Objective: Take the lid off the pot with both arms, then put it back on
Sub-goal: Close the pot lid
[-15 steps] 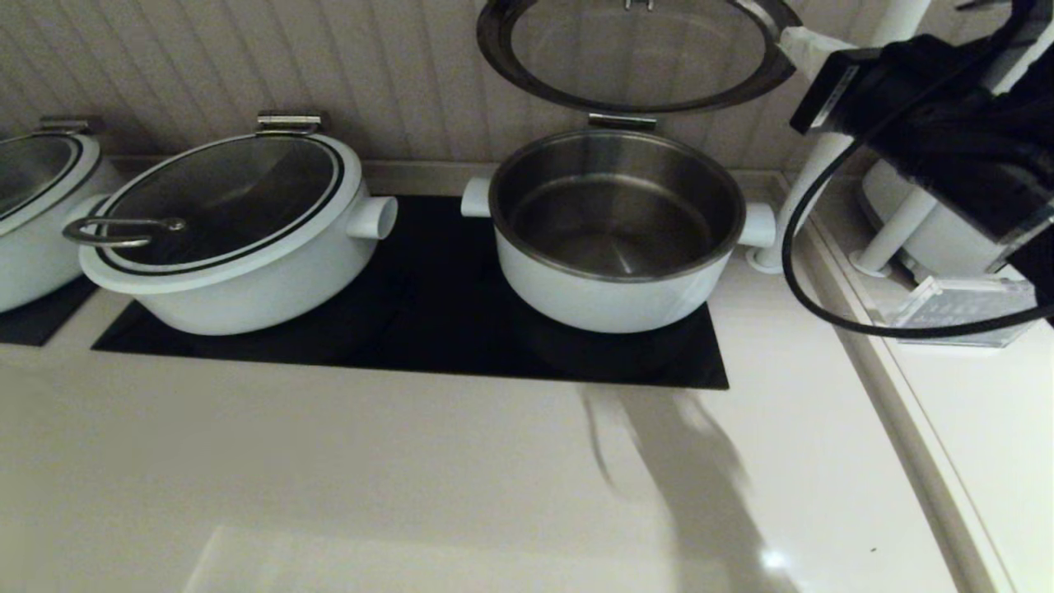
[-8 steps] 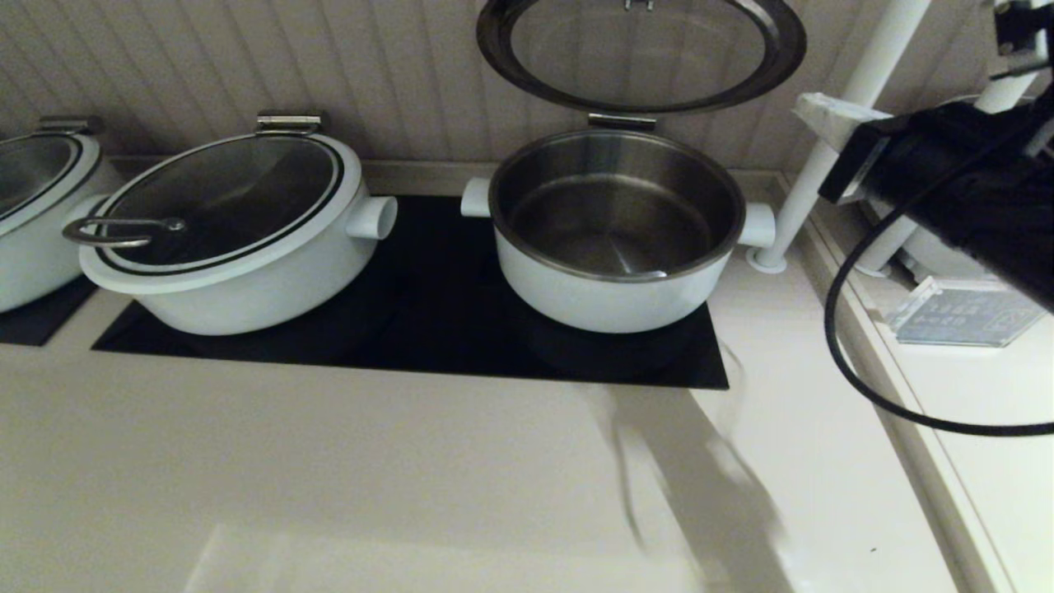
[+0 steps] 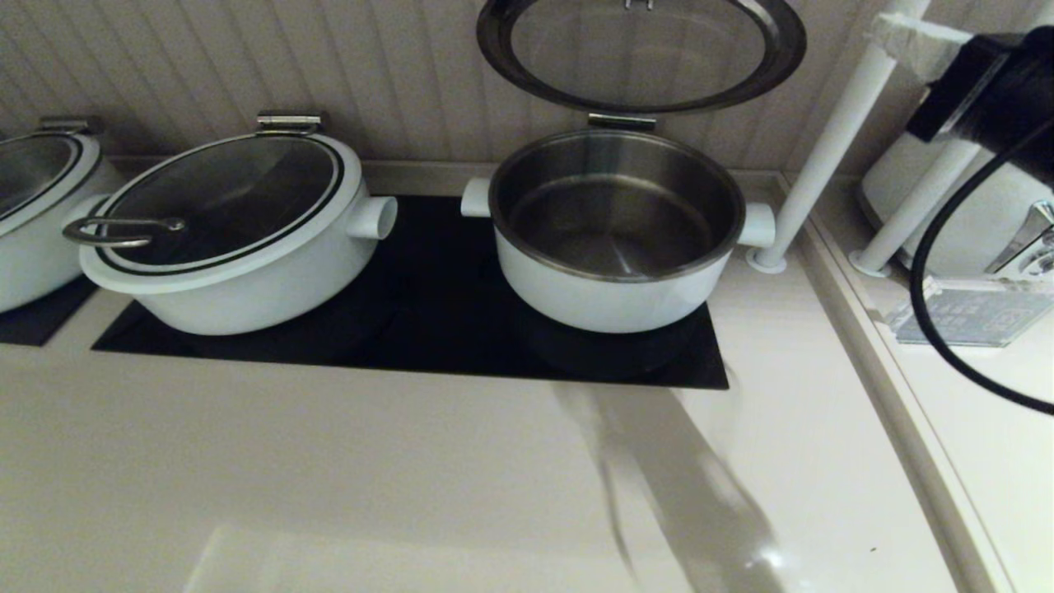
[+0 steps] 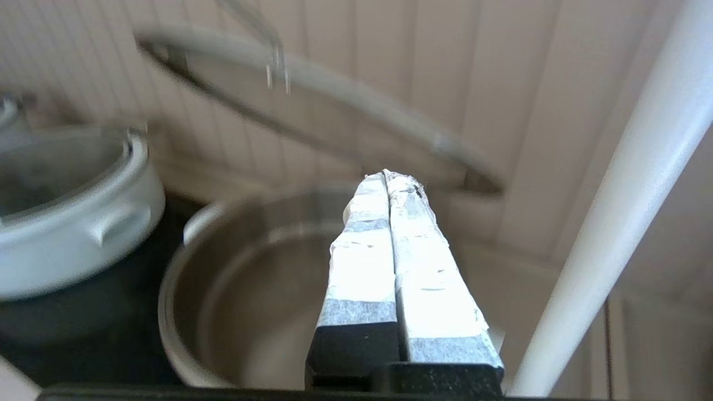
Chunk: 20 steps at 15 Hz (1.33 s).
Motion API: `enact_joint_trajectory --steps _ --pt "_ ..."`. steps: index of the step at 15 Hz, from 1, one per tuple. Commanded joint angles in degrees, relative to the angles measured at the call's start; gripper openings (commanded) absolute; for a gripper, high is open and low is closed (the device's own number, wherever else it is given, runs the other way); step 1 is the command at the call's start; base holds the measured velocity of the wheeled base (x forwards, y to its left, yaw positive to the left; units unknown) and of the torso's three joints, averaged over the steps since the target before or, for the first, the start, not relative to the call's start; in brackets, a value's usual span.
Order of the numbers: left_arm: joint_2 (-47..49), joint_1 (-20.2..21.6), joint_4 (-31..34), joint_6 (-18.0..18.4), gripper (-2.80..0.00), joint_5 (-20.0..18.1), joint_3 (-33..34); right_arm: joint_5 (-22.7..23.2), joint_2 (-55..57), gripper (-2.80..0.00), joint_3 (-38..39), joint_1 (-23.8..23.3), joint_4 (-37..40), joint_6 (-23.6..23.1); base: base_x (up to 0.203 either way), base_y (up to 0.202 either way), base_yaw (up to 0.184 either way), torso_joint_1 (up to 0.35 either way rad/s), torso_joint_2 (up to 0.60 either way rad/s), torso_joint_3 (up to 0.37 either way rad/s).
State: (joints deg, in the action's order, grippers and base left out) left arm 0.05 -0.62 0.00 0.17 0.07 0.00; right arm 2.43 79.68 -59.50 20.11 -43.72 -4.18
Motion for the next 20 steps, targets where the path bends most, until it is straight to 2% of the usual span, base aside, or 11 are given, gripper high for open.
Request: enact_joint_trajectory --steps 1,6,11,17,20 --pt "0.0 0.0 -0.1 -0.1 -2.80 0.0 0.0 0.0 1.7 -2.80 -7.1 -0.1 1.8 0.0 0.000 0.000 0.000 0.000 0.00 0.000" --pt "0.0 0.0 0.0 0.0 -2.80 0.0 0.0 0.8 10.2 -2.80 -20.5 -0.5 5.3 -0.4 0.000 0.000 0.000 0.000 0.00 0.000" --pt "0.0 0.0 0.0 0.0 -2.80 0.0 0.0 12.3 15.9 -2.80 -22.4 -7.5 5.1 -6.2 0.000 0.000 0.000 0.000 0.00 0.000" --pt "0.0 0.0 0.0 -0.1 -2.80 0.0 0.0 15.4 22.9 -2.80 -34.1 -10.2 5.3 -6.7 0.000 0.000 0.000 0.000 0.00 0.000" --pt "0.0 0.0 0.0 0.0 -2.80 0.0 0.0 15.9 25.5 -2.80 -37.4 -10.8 5.3 -6.7 0.000 0.000 0.000 0.000 0.00 0.000"
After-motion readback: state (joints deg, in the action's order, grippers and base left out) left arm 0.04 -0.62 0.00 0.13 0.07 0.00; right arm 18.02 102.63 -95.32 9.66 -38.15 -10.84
